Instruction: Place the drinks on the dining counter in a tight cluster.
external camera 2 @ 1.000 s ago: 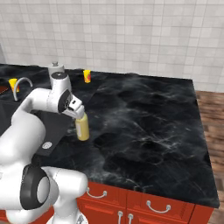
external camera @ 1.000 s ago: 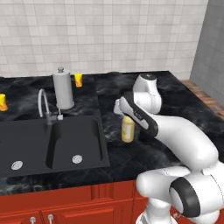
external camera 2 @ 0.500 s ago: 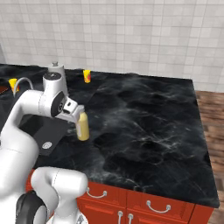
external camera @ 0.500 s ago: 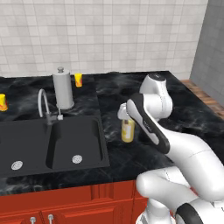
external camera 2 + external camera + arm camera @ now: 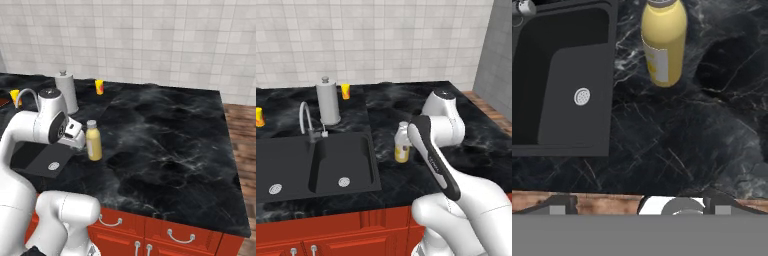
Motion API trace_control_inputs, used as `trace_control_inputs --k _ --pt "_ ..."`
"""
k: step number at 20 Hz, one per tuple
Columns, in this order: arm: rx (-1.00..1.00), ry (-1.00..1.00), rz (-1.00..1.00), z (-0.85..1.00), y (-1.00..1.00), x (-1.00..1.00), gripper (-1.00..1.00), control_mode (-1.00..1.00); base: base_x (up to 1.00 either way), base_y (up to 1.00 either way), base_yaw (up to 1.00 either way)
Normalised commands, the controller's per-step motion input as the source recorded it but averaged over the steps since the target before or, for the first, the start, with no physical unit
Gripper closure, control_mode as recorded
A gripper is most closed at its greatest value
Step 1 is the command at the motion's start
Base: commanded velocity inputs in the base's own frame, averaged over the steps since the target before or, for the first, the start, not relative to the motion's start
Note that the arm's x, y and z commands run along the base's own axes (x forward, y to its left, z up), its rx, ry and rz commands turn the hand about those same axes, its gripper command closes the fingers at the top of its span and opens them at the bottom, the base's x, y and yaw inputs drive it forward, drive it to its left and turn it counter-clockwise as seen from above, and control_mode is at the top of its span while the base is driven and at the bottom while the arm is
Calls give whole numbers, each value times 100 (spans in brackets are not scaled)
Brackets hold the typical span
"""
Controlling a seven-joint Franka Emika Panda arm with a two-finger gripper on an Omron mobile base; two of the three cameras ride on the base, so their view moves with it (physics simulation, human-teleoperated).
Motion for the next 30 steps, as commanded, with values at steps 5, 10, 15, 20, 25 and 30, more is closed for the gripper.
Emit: trace_control_inputs --k 5,10,15,20,25,30 --pt "0 0 0 0 1 -1 -100 -100 0 0 0" --pt "0 0 0 0 0 0 -100 100 -31 0 0" --pt "0 0 0 0 0 0 -100 100 -69 0 0" --pt "0 0 0 0 0 0 -100 100 -29 10 -41" --pt "0 0 0 0 0 0 -100 100 2 20 -83" --pt "0 0 0 0 0 0 -100 100 0 16 -87"
